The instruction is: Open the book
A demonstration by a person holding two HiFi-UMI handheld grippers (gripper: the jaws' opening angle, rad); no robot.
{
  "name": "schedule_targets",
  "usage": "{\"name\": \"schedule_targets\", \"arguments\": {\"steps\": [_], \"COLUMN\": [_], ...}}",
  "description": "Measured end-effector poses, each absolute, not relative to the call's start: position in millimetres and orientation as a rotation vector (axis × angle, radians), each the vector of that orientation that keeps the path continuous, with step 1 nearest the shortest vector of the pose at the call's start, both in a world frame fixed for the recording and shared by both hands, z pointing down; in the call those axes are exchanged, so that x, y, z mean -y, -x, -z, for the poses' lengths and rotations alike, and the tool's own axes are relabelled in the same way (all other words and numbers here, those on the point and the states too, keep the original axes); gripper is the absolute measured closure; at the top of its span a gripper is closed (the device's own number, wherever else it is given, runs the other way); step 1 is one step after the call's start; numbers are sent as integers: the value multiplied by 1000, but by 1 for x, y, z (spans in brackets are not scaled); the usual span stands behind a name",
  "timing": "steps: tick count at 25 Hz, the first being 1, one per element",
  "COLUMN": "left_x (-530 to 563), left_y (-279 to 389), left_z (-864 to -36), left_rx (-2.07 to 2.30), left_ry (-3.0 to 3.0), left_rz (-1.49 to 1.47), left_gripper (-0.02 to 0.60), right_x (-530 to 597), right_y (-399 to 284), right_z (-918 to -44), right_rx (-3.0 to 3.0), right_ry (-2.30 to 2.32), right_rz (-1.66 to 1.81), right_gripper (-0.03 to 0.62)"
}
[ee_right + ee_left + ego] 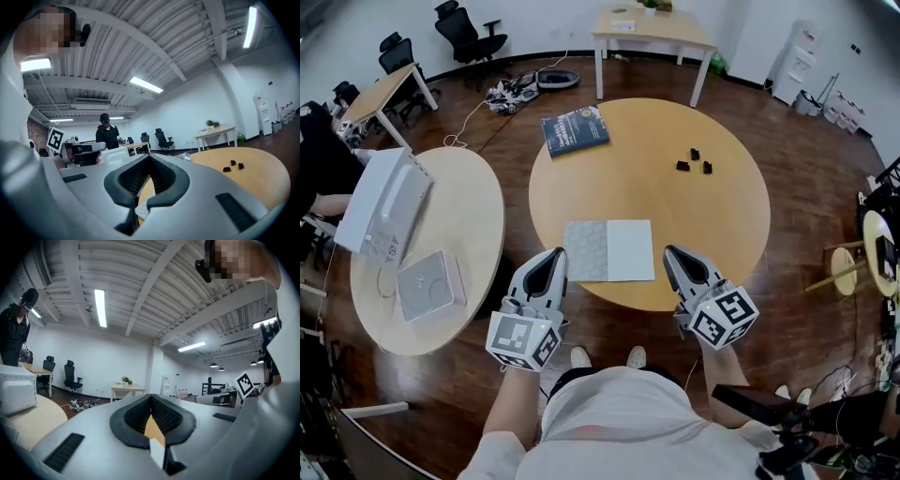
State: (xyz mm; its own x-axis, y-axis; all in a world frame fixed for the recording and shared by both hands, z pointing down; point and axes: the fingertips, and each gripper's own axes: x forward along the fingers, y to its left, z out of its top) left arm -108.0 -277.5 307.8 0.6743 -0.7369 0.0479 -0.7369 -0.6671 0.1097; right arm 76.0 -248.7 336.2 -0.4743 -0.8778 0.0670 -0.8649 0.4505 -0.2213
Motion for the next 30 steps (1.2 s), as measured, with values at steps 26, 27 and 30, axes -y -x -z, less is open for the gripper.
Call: {"name": "schedule_targets", "arguments": {"steps": [26,27,30], "left_x": [263,263,264], "left_y": [101,101,98], "left_z": [-295,-295,-298], "left_rx": [1180,1178,1181], "left_ry": [-2750,-2752,-2784], "left_rz": [49,51,10], "left_gripper": [569,569,569], "right_x": [224,224,227], "right_y": [-63,-62,-60], "right_z": [-289,-289,-290], "right_rx": [-2689,-2691,-2691], "right_ry": [1539,1538,1542], "right_rz": [151,147,150], "right_gripper": [603,603,603]}}
